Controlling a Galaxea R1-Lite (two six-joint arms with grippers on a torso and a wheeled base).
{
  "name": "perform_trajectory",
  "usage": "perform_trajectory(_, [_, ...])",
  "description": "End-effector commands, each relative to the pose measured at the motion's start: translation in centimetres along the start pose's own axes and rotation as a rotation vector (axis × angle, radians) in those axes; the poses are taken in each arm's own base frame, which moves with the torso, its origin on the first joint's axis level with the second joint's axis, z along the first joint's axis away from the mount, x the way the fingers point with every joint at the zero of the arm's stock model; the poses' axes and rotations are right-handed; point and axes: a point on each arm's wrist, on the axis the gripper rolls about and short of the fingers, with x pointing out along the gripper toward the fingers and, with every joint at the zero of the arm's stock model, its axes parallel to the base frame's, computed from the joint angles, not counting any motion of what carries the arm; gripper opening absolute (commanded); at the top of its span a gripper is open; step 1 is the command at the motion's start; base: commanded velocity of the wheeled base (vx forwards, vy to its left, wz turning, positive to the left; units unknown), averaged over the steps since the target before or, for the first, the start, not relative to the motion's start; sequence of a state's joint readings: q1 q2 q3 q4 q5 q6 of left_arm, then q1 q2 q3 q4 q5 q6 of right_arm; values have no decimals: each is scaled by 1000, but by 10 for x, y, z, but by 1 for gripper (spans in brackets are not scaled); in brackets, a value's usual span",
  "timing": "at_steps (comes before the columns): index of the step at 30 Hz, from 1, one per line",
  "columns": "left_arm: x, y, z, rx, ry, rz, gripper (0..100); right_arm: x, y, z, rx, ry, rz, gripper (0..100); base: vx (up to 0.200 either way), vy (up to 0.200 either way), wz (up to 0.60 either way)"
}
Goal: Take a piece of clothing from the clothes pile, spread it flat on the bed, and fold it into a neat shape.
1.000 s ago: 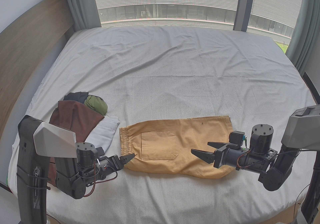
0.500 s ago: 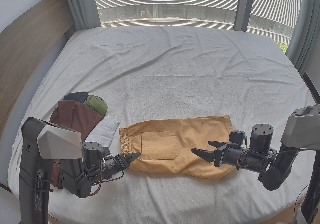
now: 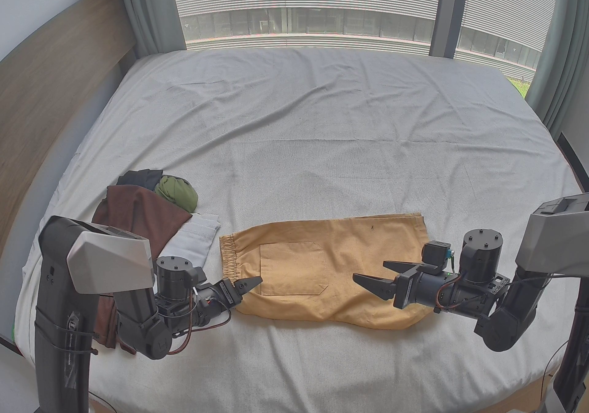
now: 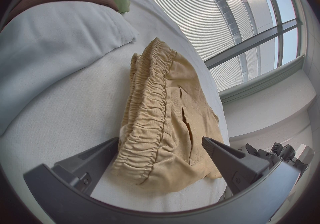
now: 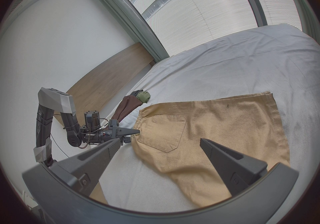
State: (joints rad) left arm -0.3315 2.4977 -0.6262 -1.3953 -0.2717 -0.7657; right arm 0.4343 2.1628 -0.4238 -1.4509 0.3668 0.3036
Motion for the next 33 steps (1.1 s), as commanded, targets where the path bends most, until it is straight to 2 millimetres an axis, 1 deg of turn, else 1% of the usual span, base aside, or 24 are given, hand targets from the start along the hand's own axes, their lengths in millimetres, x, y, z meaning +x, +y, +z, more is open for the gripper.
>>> perform_trajectory(1, [-14, -3, 1, -16, 31, 42, 100, 1, 0, -1, -2, -3, 4, 100, 0, 0, 0])
perform_trajectory(3, [-18, -4, 3, -25, 52, 67, 100, 1, 0, -1, -2, -3, 4, 100, 0, 0, 0])
perform_trajectory(6, [-19, -5, 5, -23, 70, 86, 100, 1, 1, -1, -3, -2, 5, 100, 0, 0, 0])
perform_trajectory(9, [-15, -8, 6, -17, 75, 82, 100, 1, 1, -1, -3, -2, 5, 100, 0, 0, 0])
perform_trajectory(12, [-7, -15, 8, -8, 82, 71, 100, 1, 1, -1, -3, -2, 6, 100, 0, 0, 0])
perform_trajectory(18, [6, -23, 21, -14, 54, 39, 100, 0, 1, -2, -2, -1, 5, 100, 0, 0, 0])
perform_trajectory(23, [7, -25, 28, -52, 25, 26, 100, 1, 1, -2, -3, -2, 6, 100, 0, 0, 0])
perform_trajectory(28, [6, -22, 38, -71, -8, 22, 100, 1, 3, -2, -4, 1, 9, 100, 0, 0, 0])
perform_trajectory(33, [8, -21, 39, -77, -10, 17, 100, 1, 2, -2, -5, -1, 8, 100, 0, 0, 0])
